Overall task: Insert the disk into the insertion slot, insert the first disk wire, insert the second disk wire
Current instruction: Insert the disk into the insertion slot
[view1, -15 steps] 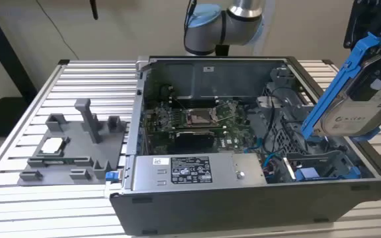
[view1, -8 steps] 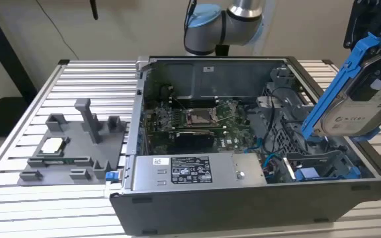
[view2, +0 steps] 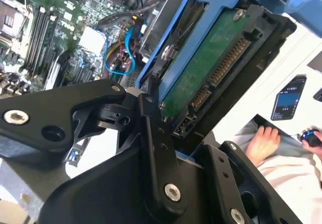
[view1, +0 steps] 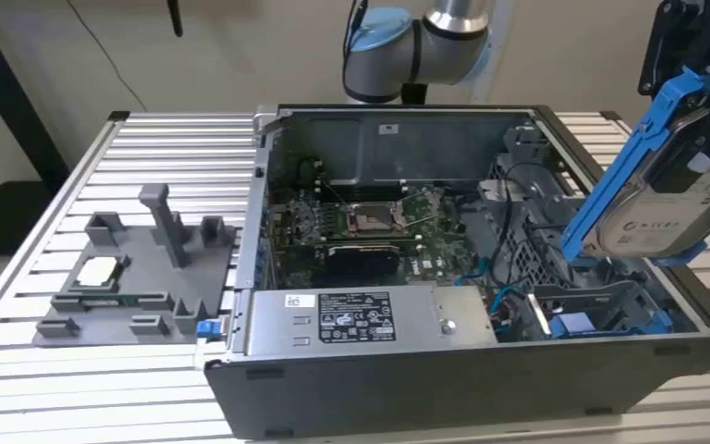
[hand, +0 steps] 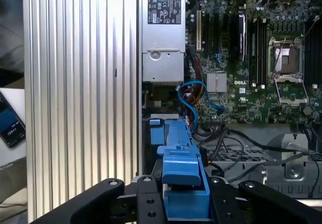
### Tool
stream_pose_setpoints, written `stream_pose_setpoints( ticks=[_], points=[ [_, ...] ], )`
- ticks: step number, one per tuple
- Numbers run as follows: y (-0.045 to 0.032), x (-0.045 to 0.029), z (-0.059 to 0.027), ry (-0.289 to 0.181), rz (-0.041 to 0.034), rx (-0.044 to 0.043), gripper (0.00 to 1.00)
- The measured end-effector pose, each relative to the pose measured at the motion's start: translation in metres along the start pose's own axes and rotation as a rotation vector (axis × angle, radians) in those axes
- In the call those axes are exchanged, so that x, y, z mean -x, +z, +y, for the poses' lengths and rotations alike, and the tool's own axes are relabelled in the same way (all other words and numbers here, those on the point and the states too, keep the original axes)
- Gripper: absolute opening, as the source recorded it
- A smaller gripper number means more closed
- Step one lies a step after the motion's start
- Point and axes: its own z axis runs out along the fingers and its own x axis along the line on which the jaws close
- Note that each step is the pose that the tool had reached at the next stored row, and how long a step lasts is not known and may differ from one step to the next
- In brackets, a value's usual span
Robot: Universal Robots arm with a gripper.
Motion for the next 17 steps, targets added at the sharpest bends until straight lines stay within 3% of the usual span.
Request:
stream_pose_setpoints(
  ticks=[5, 12, 17],
  points=[
    [0.0067, 0.0, -0.0013, 0.0, -0.0002, 0.0, 0.33],
    [0.0084, 0.0, -0.0015, 0.0, -0.0001, 0.0, 0.33],
    [0.0137, 0.0, -0.0023, 0.0, -0.0001, 0.0, 0.33]
  ],
)
